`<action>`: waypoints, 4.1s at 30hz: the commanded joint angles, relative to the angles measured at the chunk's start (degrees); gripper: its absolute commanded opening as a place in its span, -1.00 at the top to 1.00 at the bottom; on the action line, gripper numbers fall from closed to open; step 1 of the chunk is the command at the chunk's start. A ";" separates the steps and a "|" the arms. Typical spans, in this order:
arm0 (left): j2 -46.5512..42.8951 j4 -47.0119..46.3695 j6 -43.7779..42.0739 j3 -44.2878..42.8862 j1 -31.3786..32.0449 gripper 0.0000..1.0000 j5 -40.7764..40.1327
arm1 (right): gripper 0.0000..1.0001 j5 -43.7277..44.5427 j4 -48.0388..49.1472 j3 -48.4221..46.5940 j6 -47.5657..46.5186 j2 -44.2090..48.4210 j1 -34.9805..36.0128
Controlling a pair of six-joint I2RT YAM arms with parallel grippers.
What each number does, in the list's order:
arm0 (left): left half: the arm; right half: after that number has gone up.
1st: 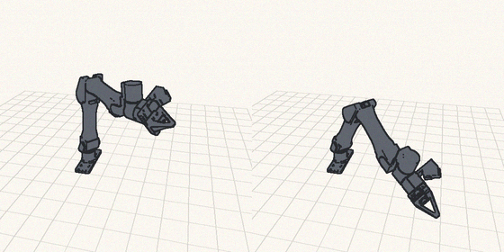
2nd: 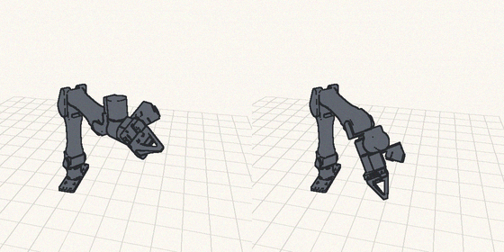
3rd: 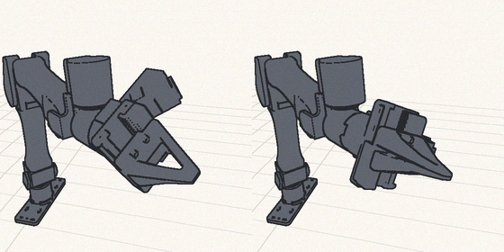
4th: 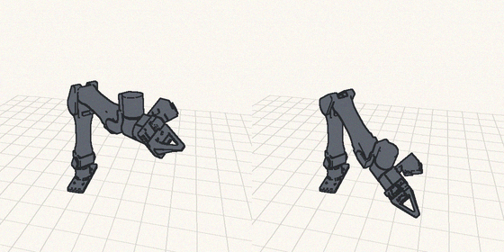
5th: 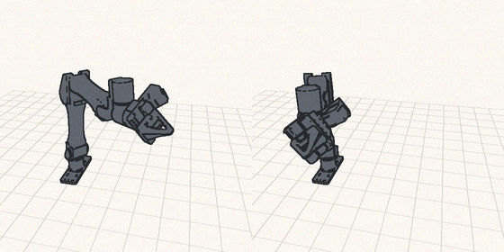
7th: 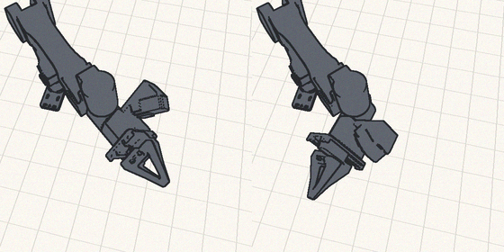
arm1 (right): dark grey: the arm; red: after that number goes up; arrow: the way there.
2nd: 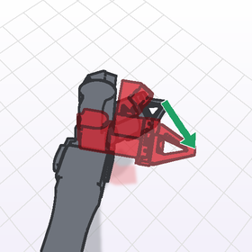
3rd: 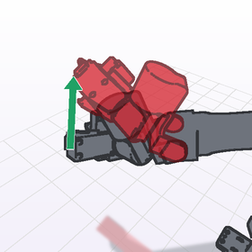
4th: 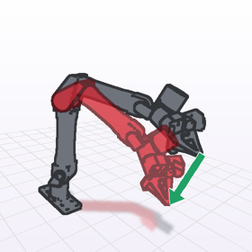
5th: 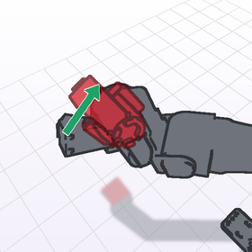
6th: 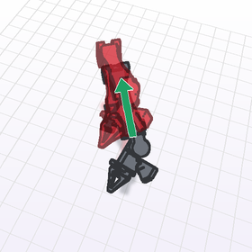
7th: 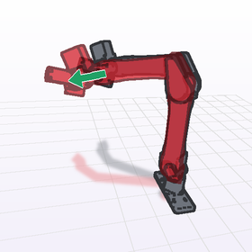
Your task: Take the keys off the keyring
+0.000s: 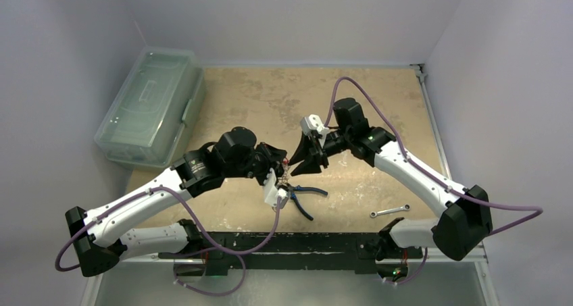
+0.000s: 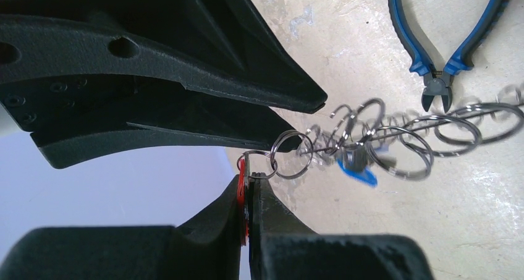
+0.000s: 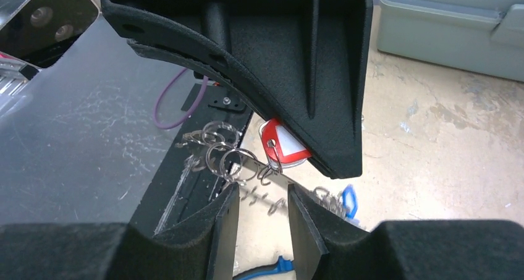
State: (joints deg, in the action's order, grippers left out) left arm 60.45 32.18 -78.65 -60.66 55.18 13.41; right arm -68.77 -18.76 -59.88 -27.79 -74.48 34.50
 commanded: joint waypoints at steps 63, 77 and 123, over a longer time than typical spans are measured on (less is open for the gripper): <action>-1.65 -1.78 -6.07 -2.15 0.11 1.00 2.68 | 0.37 0.18 -19.70 -8.42 -12.84 4.24 -4.52; -3.48 -0.46 -11.70 -0.27 0.19 1.00 6.11 | 0.30 -4.48 -7.40 -6.41 -6.51 1.53 -4.80; -4.08 -2.58 -9.63 -0.07 0.19 1.00 4.64 | 0.83 -2.43 4.05 -1.64 2.02 0.47 2.30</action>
State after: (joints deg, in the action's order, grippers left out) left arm 57.84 32.67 -89.08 -60.20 55.16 17.72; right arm -71.48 -16.16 -61.47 -26.37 -73.89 36.38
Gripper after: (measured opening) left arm 0.028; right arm 0.134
